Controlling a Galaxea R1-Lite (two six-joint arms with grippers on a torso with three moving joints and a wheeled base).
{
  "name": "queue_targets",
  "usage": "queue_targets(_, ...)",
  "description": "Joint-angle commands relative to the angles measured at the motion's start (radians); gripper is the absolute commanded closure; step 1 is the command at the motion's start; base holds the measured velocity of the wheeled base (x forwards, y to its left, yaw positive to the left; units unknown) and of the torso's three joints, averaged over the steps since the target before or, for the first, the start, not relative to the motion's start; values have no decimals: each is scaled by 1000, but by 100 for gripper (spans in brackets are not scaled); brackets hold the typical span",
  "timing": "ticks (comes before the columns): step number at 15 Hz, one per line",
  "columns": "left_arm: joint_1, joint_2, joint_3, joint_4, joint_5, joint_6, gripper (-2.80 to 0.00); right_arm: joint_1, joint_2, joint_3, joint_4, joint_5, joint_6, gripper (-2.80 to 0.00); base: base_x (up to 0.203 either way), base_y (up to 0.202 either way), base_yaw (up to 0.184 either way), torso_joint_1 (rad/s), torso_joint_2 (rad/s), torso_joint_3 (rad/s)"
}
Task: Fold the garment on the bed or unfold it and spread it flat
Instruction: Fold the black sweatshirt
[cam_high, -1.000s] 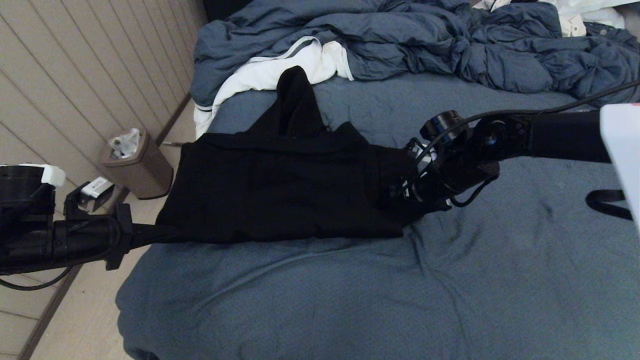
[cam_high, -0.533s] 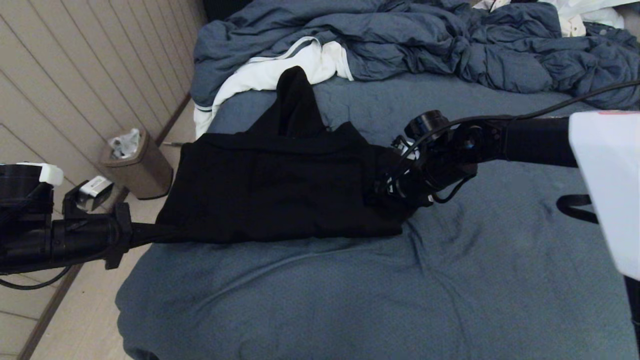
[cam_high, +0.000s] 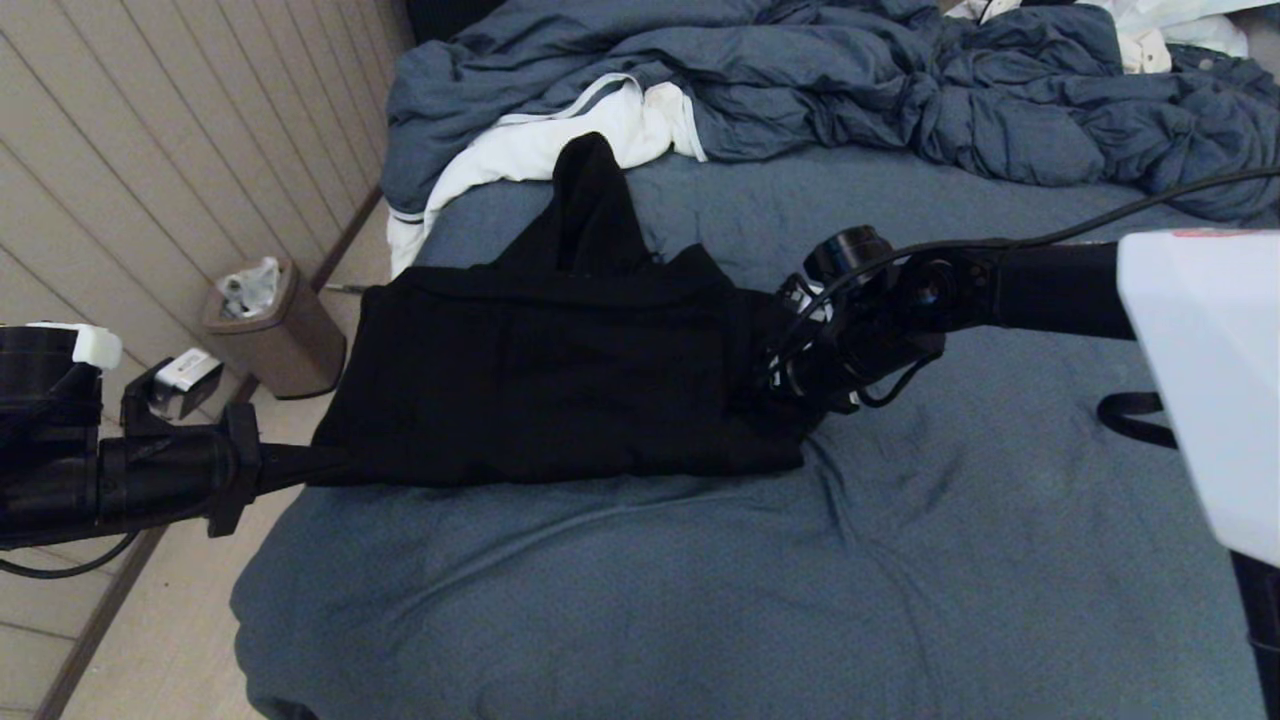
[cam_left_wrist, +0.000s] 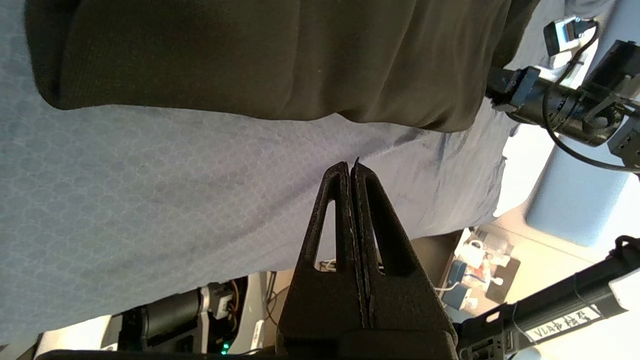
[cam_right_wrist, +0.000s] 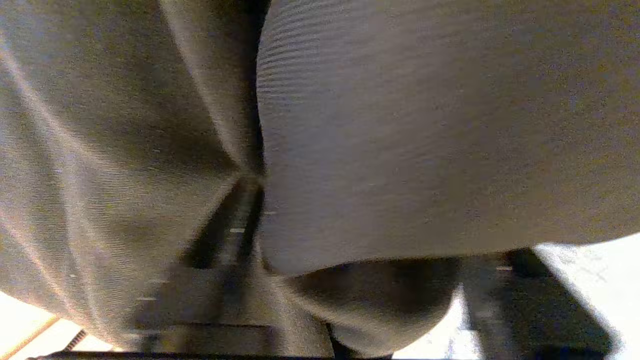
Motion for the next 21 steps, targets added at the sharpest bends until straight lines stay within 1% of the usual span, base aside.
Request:
queue_targets(1, 1, -1, 0, -5, -4, -4, 0, 2, -3, 0, 0, 2, 1, 0, 0, 0, 0, 0, 0, 0)
queue_targets(9, 0, 1, 0, -5, -4, -4, 0, 0, -12, 0, 0, 2, -1, 0, 0, 0, 0, 0, 0, 0)
queue_targets(12, 0, 1, 0, -5, -4, -4, 0, -8, -44, 2, 7, 2, -2, 0, 0, 0, 0, 0, 0, 0)
queue_targets(17, 2, 1, 2, -5, -6, -4, 0, -103, -113, 12, 50, 0, -13, 0, 0, 0, 0, 0, 0, 0)
queue_targets(21, 1, 2, 6, -7, -6, -4, 0, -179, -132, 45, 57, 0, -37, 0, 0, 0, 0, 0, 0, 0)
